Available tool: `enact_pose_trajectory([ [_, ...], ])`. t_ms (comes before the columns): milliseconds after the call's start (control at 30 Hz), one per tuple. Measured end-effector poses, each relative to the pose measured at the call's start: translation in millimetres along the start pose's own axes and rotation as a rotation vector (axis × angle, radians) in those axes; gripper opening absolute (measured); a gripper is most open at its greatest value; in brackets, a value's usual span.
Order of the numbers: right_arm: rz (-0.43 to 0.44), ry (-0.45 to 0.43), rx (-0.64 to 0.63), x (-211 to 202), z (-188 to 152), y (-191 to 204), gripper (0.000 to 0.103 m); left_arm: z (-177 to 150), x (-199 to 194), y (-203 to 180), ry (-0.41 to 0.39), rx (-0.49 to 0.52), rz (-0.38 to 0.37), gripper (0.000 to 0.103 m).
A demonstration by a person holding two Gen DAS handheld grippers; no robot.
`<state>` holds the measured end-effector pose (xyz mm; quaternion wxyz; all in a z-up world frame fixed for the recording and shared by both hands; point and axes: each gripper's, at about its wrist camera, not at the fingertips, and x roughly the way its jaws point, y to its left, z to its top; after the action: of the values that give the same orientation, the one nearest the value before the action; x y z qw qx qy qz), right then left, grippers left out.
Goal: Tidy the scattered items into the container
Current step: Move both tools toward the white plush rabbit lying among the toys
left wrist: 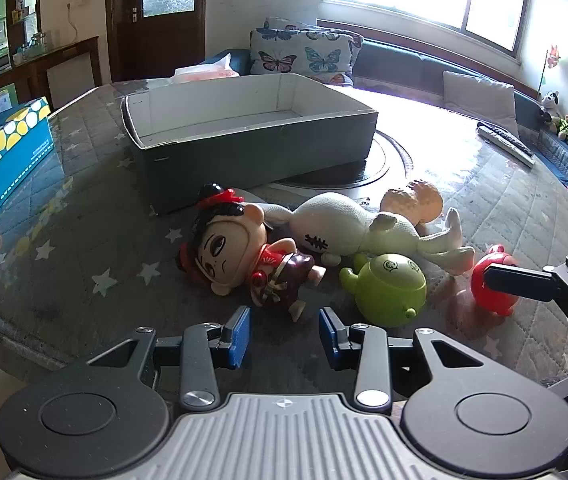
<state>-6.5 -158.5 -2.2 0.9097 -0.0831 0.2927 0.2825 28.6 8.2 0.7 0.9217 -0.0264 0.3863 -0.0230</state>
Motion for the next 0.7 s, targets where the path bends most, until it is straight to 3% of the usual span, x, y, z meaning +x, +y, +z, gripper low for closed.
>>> enact_pose_trajectory([
  [700,0.023,0.013,0.005,10.8,9.5,-5.7,0.097,11.2,6.5,1.2,0.023,-0.001,-0.020,0.040],
])
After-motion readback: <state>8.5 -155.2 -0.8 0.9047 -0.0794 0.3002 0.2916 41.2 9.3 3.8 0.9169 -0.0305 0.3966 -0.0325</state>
